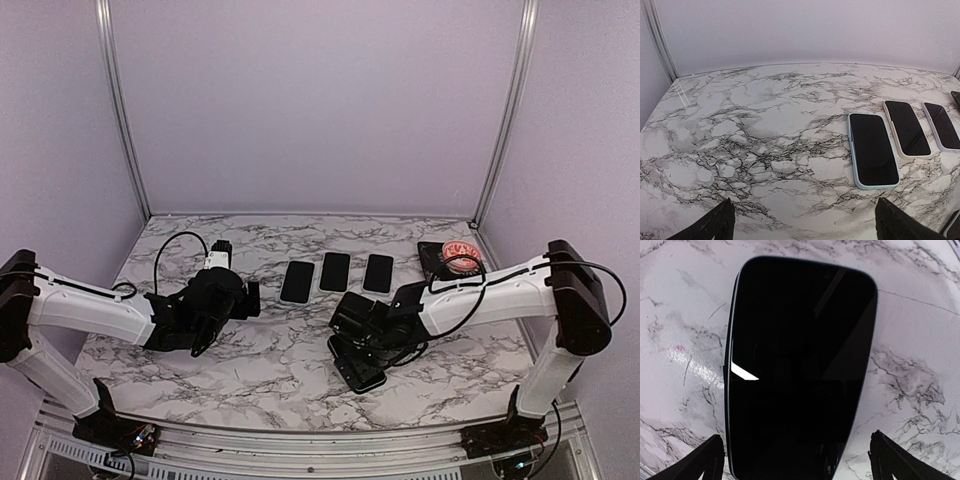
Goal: Put the phone into the phone case
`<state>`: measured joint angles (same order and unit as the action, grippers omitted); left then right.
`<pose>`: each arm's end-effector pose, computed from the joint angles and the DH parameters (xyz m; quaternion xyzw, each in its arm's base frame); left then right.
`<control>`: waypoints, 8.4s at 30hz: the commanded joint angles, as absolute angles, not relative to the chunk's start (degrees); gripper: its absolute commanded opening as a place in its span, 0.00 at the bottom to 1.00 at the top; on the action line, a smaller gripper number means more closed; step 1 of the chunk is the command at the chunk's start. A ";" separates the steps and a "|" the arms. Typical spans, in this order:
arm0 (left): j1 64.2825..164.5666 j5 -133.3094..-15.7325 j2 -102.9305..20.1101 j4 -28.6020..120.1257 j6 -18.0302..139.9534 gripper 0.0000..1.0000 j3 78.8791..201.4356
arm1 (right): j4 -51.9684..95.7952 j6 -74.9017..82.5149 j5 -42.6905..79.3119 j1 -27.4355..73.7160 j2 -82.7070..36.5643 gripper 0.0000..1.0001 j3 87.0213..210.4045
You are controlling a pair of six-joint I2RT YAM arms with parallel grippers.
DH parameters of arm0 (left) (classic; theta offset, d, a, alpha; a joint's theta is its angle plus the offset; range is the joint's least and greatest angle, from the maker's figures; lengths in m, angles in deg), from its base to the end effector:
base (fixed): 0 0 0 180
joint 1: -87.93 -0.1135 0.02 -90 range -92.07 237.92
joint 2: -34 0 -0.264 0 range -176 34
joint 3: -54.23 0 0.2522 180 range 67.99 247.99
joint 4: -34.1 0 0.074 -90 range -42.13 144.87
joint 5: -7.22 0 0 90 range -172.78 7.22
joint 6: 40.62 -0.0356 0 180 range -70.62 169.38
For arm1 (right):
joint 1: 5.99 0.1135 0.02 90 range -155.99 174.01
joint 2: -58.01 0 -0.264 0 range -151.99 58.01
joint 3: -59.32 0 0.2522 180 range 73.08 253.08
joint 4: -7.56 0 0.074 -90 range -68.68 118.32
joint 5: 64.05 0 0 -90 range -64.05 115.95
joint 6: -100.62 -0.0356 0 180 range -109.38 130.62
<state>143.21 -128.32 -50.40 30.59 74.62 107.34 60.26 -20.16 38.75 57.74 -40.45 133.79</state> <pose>0.1902 -0.2299 0.1991 0.0115 0.8143 -0.0550 0.5777 0.1462 0.2783 0.1663 -0.2675 0.9502 0.0094 0.1595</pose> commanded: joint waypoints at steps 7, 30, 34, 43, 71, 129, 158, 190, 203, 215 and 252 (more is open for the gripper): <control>143.29 -129.06 -50.91 32.95 73.85 0.99 109.14 | 66.11 -16.94 24.09 56.33 -48.15 0.87 135.48; 145.96 -106.17 -53.70 34.07 60.22 0.93 114.54 | 67.08 -15.26 31.82 55.12 -43.14 0.45 138.64; 147.07 -94.49 -62.46 38.78 54.97 0.74 120.82 | 60.65 -11.71 24.51 51.42 -39.84 0.44 139.04; 146.02 -86.98 -75.15 38.39 55.78 0.51 131.30 | 53.12 -12.42 14.87 45.00 -35.26 0.33 129.88; 147.47 -66.58 -81.43 46.79 52.82 0.22 131.74 | 35.70 -21.13 19.76 52.60 -31.41 0.00 116.90; 146.90 -81.04 -66.32 51.12 54.20 0.45 125.64 | 45.85 -12.60 3.55 45.32 -35.42 0.13 122.04; 147.14 -76.07 -75.30 50.07 56.78 0.22 130.79 | 41.68 -10.78 1.66 42.46 -44.92 0.05 131.95; 154.41 -65.27 -78.20 63.03 53.74 0.18 123.57 | 47.55 -18.65 11.64 49.99 -43.27 0.00 125.41; 148.34 -86.89 -61.67 56.56 61.32 0.29 128.28 | 58.62 -25.39 25.69 56.30 -36.27 0.98 132.96; 142.77 -92.62 -51.91 53.46 67.88 0.63 116.25 | 71.86 -28.00 28.07 62.76 -53.47 0.99 149.91; 142.77 -86.74 -54.73 50.23 70.76 0.64 115.74 | 70.71 -27.05 28.68 61.21 -53.26 0.80 141.21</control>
